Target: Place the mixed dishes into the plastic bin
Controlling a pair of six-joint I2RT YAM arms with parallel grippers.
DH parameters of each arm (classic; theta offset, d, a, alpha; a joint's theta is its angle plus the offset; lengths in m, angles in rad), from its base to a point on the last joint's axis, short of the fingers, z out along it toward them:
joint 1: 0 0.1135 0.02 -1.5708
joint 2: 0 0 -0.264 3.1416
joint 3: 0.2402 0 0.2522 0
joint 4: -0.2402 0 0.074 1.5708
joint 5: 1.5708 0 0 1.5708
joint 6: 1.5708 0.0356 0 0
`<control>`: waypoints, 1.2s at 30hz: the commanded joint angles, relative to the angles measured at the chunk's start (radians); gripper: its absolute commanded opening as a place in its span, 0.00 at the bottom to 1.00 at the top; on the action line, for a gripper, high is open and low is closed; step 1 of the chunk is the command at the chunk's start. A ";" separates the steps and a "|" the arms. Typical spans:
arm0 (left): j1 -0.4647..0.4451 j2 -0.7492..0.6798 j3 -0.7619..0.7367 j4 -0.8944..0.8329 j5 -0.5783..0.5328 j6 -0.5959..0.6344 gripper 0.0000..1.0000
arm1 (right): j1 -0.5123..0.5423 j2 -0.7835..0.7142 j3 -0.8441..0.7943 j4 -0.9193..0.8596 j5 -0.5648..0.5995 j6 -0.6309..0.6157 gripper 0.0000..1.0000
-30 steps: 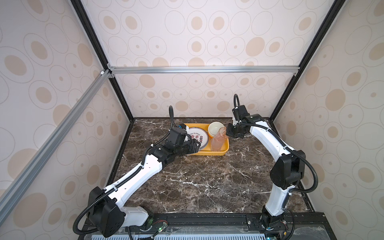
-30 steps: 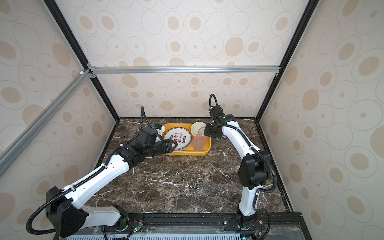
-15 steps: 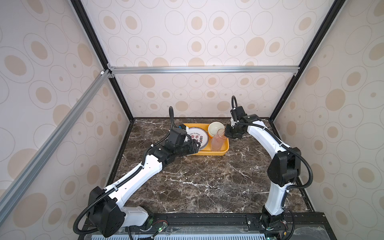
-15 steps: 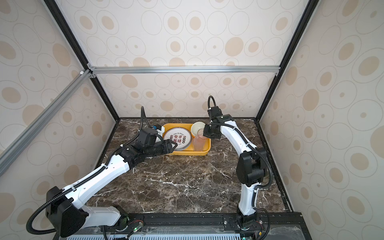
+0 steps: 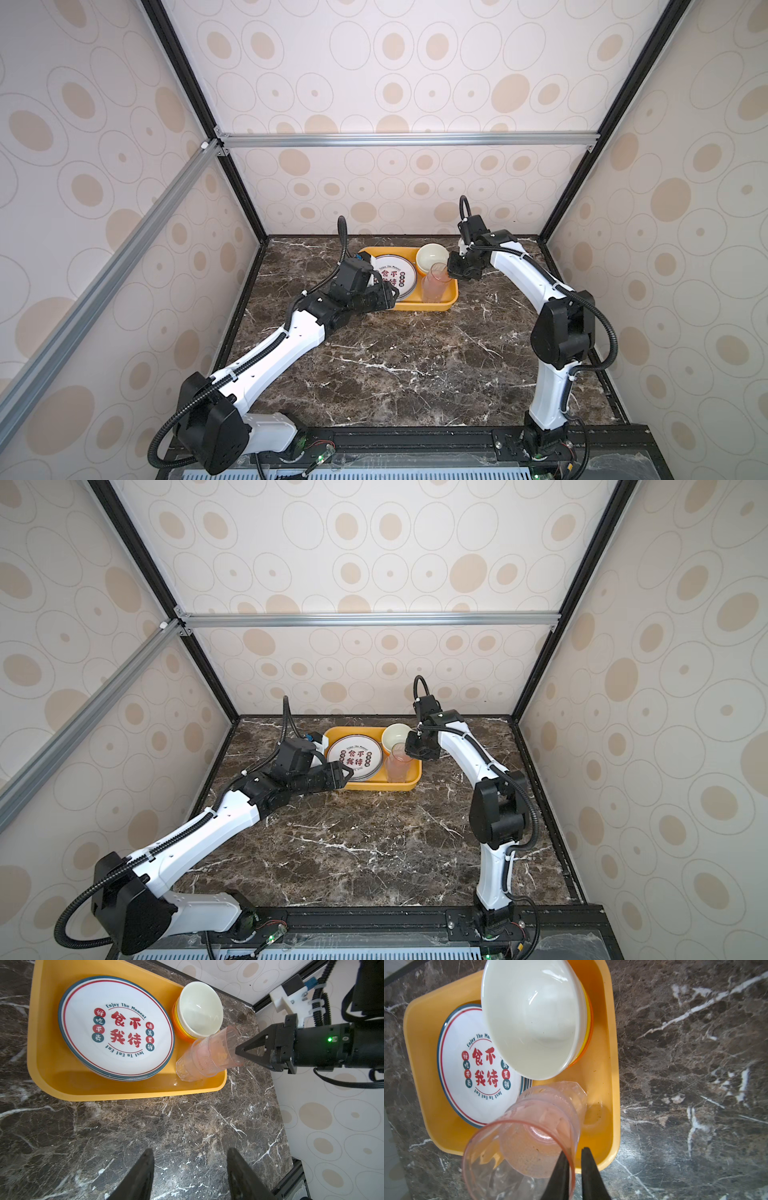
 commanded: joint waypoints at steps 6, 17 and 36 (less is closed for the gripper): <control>0.013 -0.028 -0.005 0.012 -0.025 -0.017 0.57 | -0.002 -0.024 0.045 -0.036 0.025 -0.009 0.26; 0.085 -0.063 -0.010 -0.038 -0.123 0.016 0.98 | -0.004 -0.252 -0.098 0.005 0.118 -0.058 0.57; 0.381 -0.351 -0.466 0.430 -0.562 0.476 0.98 | -0.075 -0.791 -0.796 0.372 0.664 -0.134 1.00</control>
